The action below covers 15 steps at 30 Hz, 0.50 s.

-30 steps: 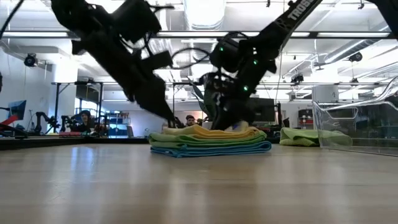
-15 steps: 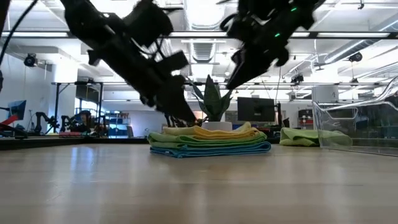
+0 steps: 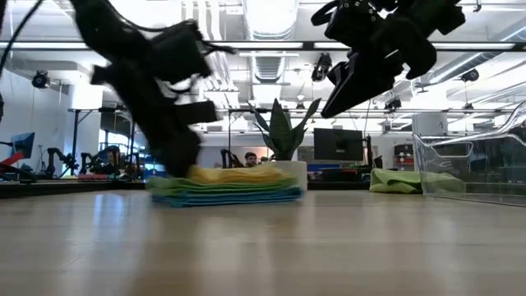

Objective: Fold microfiber towels
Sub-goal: Move the stacked towels to the upper left of the table

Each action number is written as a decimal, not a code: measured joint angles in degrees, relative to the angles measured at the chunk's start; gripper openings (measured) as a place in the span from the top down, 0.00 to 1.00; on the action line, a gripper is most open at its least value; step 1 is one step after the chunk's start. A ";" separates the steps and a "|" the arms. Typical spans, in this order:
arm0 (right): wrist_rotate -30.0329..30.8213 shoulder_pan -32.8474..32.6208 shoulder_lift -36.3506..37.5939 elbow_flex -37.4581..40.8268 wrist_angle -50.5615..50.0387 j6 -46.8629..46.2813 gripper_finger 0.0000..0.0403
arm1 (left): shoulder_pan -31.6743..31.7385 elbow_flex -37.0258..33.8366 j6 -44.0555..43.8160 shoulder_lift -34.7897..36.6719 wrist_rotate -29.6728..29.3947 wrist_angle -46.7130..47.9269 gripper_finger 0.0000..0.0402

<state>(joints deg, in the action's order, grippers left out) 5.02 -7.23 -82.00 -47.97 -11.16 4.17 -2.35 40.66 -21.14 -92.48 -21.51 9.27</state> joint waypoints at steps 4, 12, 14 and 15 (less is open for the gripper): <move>1.20 -1.78 -0.08 0.00 -0.09 -1.59 0.80 | -0.06 -7.16 -7.52 9.96 -1.58 8.10 0.57; 4.09 -4.64 -0.15 0.00 -0.09 -3.13 0.80 | -5.64 -13.55 -15.39 28.54 -0.97 1.94 0.57; 4.20 -4.98 -0.18 0.00 -0.06 -4.02 0.80 | -7.38 -12.53 -13.89 30.39 -1.14 1.05 0.57; 4.23 -5.24 -0.23 0.00 -0.10 -4.51 0.80 | -8.22 -11.84 -12.48 31.11 -1.15 1.00 0.57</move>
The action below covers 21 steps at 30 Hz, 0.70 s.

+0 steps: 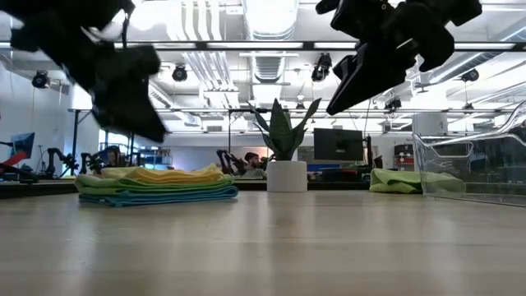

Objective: Fold microfiber towels
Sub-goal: Move the stacked towels to the upper left of the table

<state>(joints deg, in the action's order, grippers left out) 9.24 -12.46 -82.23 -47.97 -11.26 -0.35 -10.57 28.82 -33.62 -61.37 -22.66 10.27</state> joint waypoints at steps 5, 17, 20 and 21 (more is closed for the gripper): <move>-0.01 -1.94 -0.05 0.17 -0.30 -1.94 0.80 | -4.13 1.24 15.68 0.73 0.27 3.75 0.57; 2.33 -4.79 -0.05 0.22 -0.42 -4.23 0.80 | -4.71 0.69 23.57 -10.06 3.35 5.81 0.57; 2.90 -4.78 -0.05 0.22 -0.38 -4.23 0.80 | -4.68 1.36 22.97 -12.51 2.43 5.63 0.57; 2.93 -4.77 -0.05 0.24 -0.35 -4.24 0.80 | -4.65 1.49 22.06 -13.16 1.35 5.43 0.57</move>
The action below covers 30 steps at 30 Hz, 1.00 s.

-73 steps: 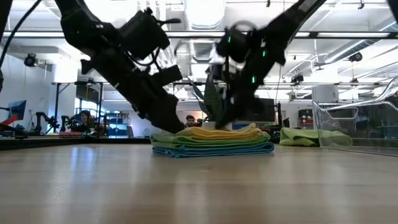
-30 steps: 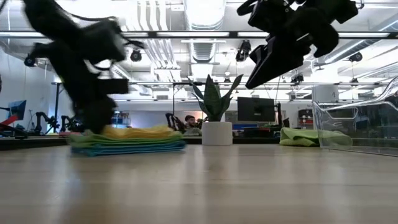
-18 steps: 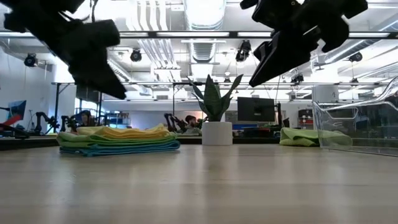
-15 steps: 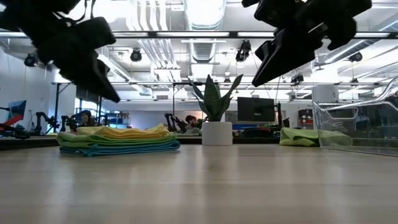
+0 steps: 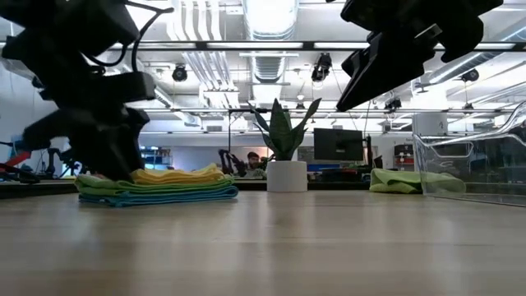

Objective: Fold microfiber towels
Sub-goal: Move the stacked towels to the upper left of the table

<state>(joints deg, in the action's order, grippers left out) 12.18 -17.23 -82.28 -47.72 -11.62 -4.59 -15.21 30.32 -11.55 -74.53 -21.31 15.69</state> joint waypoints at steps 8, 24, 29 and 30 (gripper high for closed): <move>0.01 0.00 0.00 0.00 -0.04 -0.84 0.80 | 0.12 0.08 -1.55 -0.88 -0.78 -1.61 0.57; -0.06 0.00 0.00 0.02 -0.09 -0.97 0.80 | 0.14 2.45 -4.55 -0.93 -1.19 -1.61 0.97; -0.06 -0.01 0.00 0.02 -0.15 -0.97 0.80 | 0.14 4.60 -3.08 1.40 -1.25 -1.78 0.99; -0.07 -0.01 0.00 0.02 -0.11 -0.97 0.80 | 0.14 4.62 -3.22 1.61 -1.25 -1.76 0.99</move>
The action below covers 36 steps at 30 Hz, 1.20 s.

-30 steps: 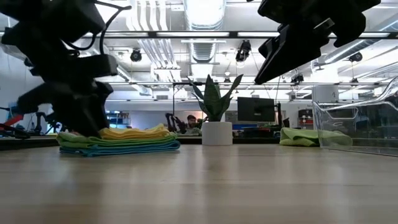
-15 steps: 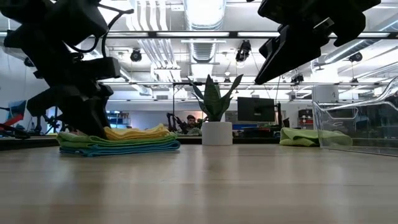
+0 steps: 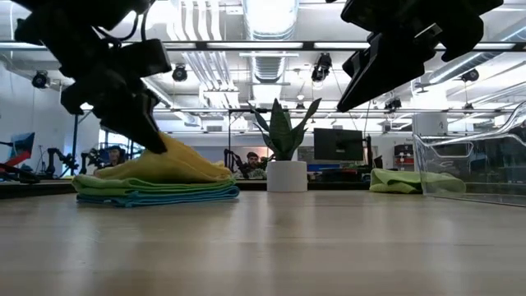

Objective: Fold microfiber towels
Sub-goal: Move the stacked towels to the upper left of the table

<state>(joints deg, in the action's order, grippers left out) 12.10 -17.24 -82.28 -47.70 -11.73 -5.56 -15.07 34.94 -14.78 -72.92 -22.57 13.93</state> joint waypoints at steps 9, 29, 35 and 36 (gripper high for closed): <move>0.02 0.01 -0.23 0.00 0.27 0.00 0.80 | -0.04 -2.19 -2.92 -2.96 3.92 0.11 0.99; 6.00 4.64 -7.58 -0.65 17.14 2.40 0.80 | 0.27 6.71 -5.19 4.89 1.52 17.84 0.51; 3.76 9.84 -24.86 -11.86 28.84 7.32 0.86 | 2.39 -3.88 -13.84 7.14 -4.44 18.06 0.51; 3.75 10.66 -27.90 -14.54 28.47 8.21 0.88 | 2.92 -5.51 -15.60 7.09 -5.34 17.40 0.51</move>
<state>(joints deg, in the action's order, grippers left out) 15.86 -6.58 -110.18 -62.24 16.75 2.64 -12.15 29.43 -30.38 -65.83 -27.91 31.34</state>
